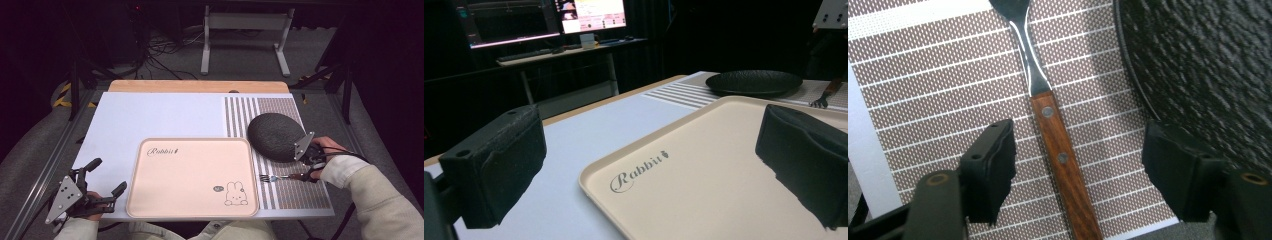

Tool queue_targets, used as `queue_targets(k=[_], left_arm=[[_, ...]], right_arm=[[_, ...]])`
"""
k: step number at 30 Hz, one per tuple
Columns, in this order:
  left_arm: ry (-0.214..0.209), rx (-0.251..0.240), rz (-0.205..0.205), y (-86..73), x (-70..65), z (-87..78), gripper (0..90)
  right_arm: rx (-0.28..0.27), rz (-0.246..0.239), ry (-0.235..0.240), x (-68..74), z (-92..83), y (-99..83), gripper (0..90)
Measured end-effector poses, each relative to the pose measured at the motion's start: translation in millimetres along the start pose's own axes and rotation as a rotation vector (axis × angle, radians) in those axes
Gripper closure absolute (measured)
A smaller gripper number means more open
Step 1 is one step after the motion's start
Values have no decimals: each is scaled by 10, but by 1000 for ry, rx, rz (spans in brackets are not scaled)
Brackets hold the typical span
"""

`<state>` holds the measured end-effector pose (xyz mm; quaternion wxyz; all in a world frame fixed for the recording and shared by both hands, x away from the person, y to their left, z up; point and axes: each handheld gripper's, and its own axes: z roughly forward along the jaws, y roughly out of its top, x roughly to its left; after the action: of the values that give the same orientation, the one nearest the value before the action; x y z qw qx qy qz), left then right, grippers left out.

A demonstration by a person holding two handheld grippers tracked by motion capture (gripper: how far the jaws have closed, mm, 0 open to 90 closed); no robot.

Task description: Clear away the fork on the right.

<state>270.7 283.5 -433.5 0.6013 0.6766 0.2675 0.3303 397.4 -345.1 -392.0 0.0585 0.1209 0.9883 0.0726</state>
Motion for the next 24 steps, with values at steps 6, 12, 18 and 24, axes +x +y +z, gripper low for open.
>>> queue_targets(k=[6,12,18,24], left_arm=[[0,-2,-3,0,-1,1,3],[-1,1,0,0,0,0,3],[-2,1,0,-1,0,0,3],[-2,1,0,-1,0,0,3]], right_arm=[[16,-21,24,17,55,13,423],[34,-52,44,36,117,35,501],[58,-74,51,53,161,58,596],[87,-121,56,51,172,99,668]])
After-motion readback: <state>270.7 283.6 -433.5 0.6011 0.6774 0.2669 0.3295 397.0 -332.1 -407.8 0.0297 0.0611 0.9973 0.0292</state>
